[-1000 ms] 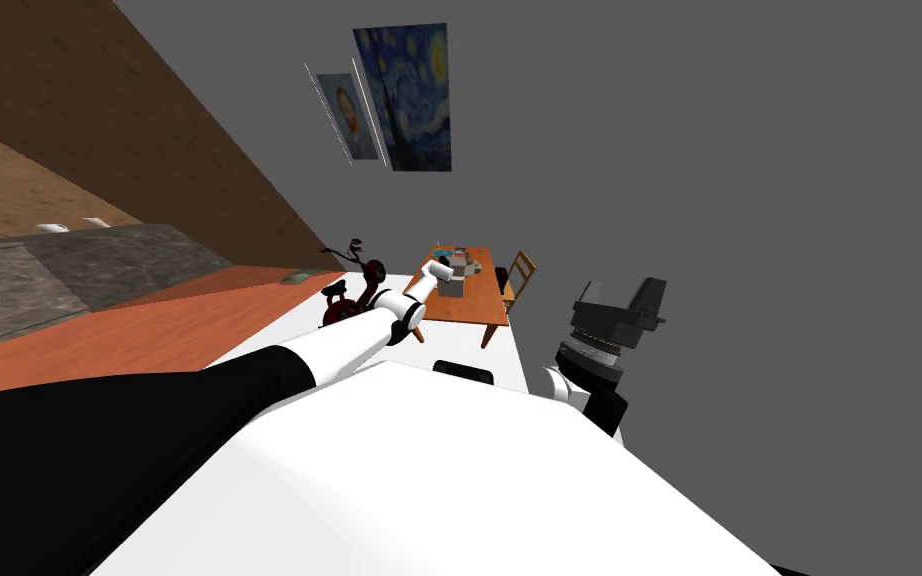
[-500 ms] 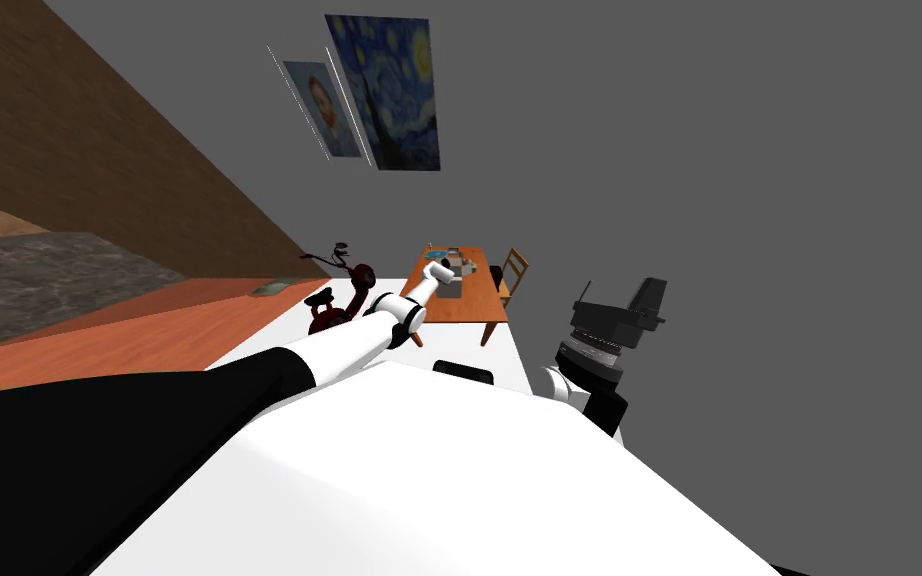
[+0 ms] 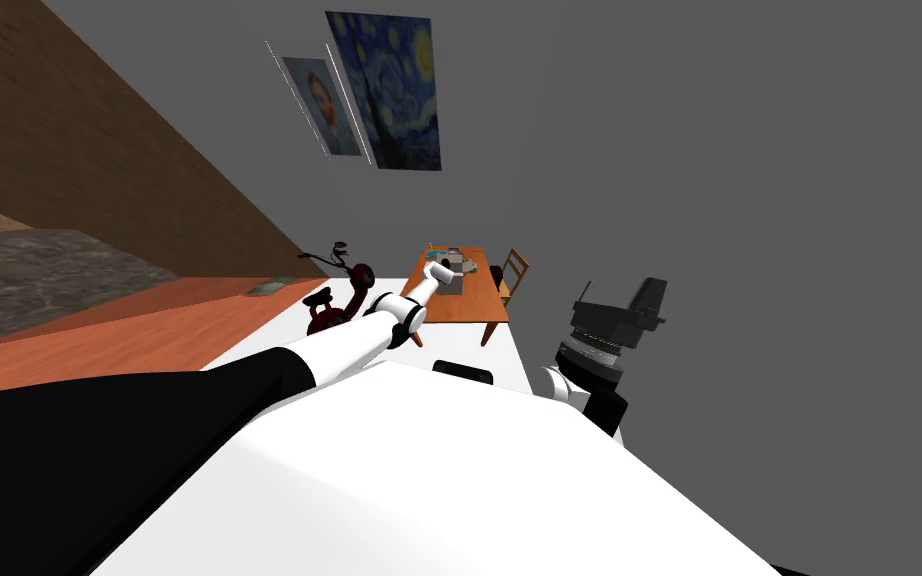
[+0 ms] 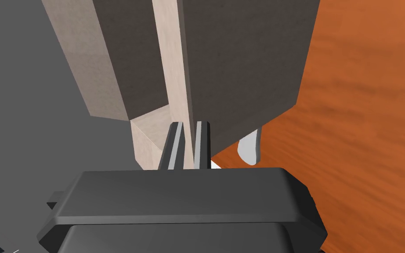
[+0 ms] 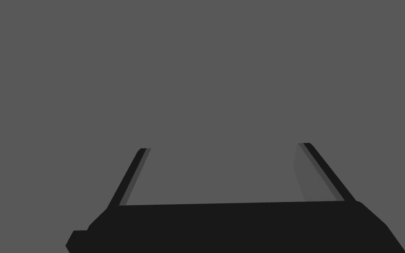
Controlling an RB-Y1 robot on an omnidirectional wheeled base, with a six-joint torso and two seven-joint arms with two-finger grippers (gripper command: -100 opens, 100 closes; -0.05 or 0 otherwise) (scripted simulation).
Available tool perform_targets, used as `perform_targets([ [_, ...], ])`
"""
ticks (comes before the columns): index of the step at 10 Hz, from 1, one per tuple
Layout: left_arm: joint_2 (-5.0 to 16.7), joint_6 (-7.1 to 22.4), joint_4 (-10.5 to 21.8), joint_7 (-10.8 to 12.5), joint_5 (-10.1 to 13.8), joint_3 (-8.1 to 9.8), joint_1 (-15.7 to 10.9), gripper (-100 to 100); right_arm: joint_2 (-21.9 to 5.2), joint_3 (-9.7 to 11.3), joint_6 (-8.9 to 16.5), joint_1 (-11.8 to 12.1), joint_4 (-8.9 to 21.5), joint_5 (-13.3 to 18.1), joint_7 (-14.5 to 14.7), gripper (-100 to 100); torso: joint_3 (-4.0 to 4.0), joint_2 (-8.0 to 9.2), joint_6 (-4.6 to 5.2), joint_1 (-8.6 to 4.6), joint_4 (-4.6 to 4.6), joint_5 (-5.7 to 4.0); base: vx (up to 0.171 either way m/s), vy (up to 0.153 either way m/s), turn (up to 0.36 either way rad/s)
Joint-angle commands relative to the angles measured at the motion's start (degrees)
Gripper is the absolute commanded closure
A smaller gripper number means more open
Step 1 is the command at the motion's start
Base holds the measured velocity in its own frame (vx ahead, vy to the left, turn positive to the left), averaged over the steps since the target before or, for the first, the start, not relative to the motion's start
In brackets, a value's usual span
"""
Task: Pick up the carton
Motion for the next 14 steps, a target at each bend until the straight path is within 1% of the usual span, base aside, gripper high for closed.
perform_targets([
  [1, 0.00, 0.00, 0.00, 0.00, 0.00, 0.00, 0.00, 100, 0.00, 0.00, 0.00, 0.00, 0.00, 0.00, 0.00, 0, 0.00, 0.00, 0.00, 0.00, 0.00, 0.00, 0.000, 0.000, 0.000],
  [2, -0.01, 0.00, 0.01, 0.01, 0.00, 0.00, 0.02, 100, 0.00, 0.00, 0.00, 0.00, 0.00, 0.00, 0.00, 0, 0.00, -0.01, 0.00, -0.01, 0.01, -0.01, 0.000, 0.000, 0.000],
  [3, -0.01, -0.01, 0.01, 0.01, 0.00, 0.00, 0.02, 0, 0.00, 0.00, 0.00, 0.00, 0.00, 0.00, 0.00, 0, 0.01, 0.00, 0.00, -0.01, 0.02, -0.01, 0.000, 0.000, 0.000],
  [4, 0.44, -0.93, 1.30, -2.86, 2.73, -0.16, -0.84, 100, 0.00, 0.00, 0.00, 0.00, 0.00, 0.00, 0.00, 0, 0.01, 0.00, 0.00, -0.02, 0.02, -0.01, 0.006, -0.077, 0.264],
  [5, 0.44, -0.93, 1.30, -3.02, 2.73, -0.16, -0.84, 100, 0.01, 0.00, 0.00, 0.01, 0.00, 0.00, 0.00, 0, 0.02, 0.01, -0.13, -0.20, 0.03, -0.05, 0.012, -0.109, 0.184],
  [7, 0.90, -1.74, 2.31, -6.34, 5.70, -0.31, -1.59, 100, 0.01, 0.01, 0.00, 0.00, 0.00, 0.00, 0.00, 0, 0.03, 0.01, 0.02, -0.41, 0.04, -0.09, 0.002, -0.102, 0.139],
  [13, 2.31, -4.18, 5.34, -16.20, 14.64, -0.79, -3.85, 100, 0.01, 0.01, 0.00, 0.00, 0.00, 0.00, 0.00, 0, 0.05, 0.07, -0.06, -0.33, 0.03, -0.06, 0.003, -0.102, 0.187],
  [14, 2.22, -4.32, 5.68, -15.03, 13.77, -0.70, -4.00, 100, 0.01, 0.01, 0.00, 0.00, 0.00, 0.00, 0.00, 0, 0.05, 0.10, -0.10, -0.32, 0.01, -0.06, -0.003, -0.048, 0.055],
])
